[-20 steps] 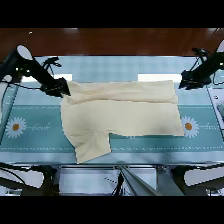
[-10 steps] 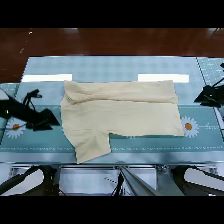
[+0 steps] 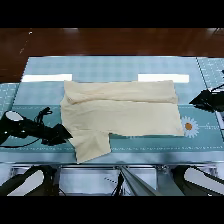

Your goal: Fold the shirts.

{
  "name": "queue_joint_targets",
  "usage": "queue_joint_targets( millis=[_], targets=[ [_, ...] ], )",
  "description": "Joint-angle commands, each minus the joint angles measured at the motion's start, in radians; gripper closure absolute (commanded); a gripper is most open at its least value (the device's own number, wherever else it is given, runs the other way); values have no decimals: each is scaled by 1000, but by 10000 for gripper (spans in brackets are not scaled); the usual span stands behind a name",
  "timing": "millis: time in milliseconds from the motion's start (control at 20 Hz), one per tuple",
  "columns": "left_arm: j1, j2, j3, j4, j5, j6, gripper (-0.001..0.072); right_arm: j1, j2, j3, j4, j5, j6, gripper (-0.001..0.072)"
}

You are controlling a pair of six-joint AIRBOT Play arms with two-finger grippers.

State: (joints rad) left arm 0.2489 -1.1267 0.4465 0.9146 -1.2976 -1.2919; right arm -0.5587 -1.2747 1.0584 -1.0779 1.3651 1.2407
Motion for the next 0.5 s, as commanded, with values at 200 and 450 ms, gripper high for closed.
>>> queue_joint_targets(
  millis=[200,450],
  targets=[
    [-223,-166,-14,-79,249,-117,537,-2,3,-5,14,20,-5,294],
    [-190,-158,-13,-45,220,-97,676,-2,30,-6,-67,11,-4,295]
  ],
)
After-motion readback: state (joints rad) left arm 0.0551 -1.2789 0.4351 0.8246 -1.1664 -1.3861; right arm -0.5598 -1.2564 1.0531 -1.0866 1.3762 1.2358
